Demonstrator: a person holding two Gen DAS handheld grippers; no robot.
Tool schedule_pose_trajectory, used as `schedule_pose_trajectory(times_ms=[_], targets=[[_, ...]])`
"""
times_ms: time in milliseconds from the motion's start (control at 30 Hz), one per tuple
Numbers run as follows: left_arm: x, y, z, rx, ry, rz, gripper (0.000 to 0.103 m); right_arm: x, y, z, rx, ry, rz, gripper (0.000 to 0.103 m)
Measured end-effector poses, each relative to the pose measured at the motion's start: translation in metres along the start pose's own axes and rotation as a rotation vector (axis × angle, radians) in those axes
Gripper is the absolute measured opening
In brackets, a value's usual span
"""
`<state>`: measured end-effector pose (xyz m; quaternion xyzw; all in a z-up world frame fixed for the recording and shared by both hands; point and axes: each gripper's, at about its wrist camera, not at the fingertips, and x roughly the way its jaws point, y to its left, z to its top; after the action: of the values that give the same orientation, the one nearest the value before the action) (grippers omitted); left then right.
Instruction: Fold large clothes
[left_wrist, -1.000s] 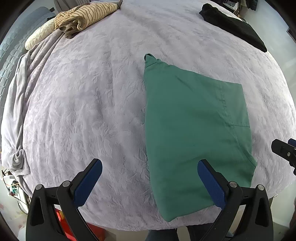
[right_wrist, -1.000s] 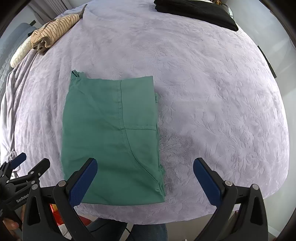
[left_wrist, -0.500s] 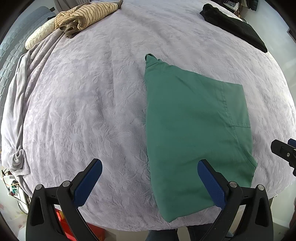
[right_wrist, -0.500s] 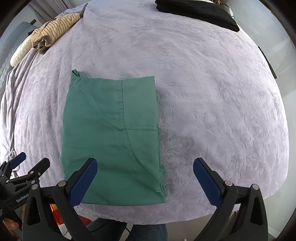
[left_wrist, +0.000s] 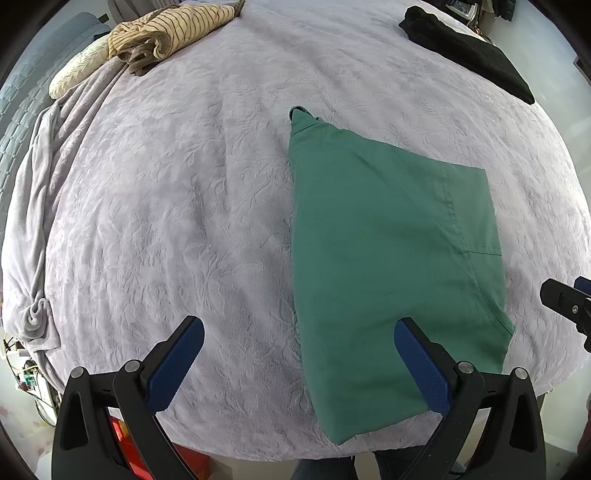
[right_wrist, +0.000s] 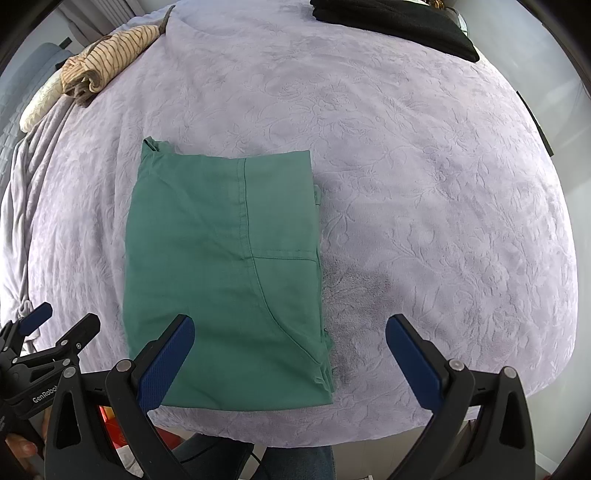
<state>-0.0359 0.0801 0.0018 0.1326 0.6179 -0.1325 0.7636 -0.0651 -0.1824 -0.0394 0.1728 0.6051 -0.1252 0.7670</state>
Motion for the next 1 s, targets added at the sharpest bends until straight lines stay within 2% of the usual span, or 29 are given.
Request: schedule_pose_trajectory(times_ms=[1000], targets=[[0.0052,0.001,0.0027,0.012,0.007,0.004,0.103,0.0081,-0.0042,0.0037,-0.008,0.016,0.0,0.103]])
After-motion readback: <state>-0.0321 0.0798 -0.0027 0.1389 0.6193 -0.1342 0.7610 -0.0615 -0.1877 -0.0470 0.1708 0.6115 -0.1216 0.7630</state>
